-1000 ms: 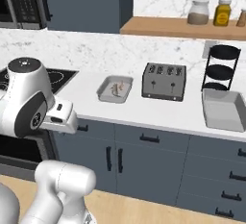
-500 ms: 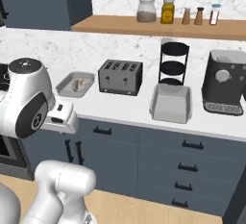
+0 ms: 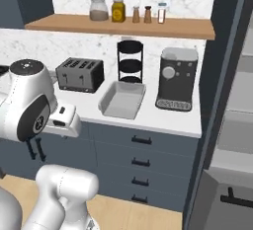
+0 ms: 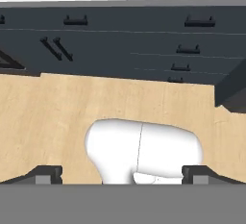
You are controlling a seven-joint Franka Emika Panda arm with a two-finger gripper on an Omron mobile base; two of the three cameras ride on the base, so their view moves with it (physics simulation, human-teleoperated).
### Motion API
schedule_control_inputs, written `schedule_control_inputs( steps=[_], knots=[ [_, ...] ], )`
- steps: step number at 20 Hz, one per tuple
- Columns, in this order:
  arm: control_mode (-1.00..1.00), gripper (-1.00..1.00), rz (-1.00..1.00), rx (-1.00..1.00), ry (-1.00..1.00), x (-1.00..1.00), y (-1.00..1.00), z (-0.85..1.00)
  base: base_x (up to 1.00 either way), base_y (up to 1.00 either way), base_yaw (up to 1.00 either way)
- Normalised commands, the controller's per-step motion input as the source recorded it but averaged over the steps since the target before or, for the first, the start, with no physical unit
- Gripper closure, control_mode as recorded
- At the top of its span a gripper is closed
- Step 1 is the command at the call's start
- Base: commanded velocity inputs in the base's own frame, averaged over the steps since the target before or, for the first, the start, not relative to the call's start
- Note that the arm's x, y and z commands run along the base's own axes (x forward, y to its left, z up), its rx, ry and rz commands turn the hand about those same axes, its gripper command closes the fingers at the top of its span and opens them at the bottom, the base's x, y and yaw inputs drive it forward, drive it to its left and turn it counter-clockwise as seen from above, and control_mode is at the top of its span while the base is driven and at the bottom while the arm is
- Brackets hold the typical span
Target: Place one garlic and one fish in each tupperware on the nearby counter, to pack two identical lunches.
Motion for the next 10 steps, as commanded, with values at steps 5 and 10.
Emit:
schedule_control_inputs(
  steps=[5,10],
  knots=[
    [1.0,-1.0,0.0,0.0,0.0,0.0,0.0,0.0,0.0,-0.93,0.0],
    [1.0,-1.0,0.0,0.0,0.0,0.0,0.0,0.0,0.03,-0.81,0.0]
  ],
)
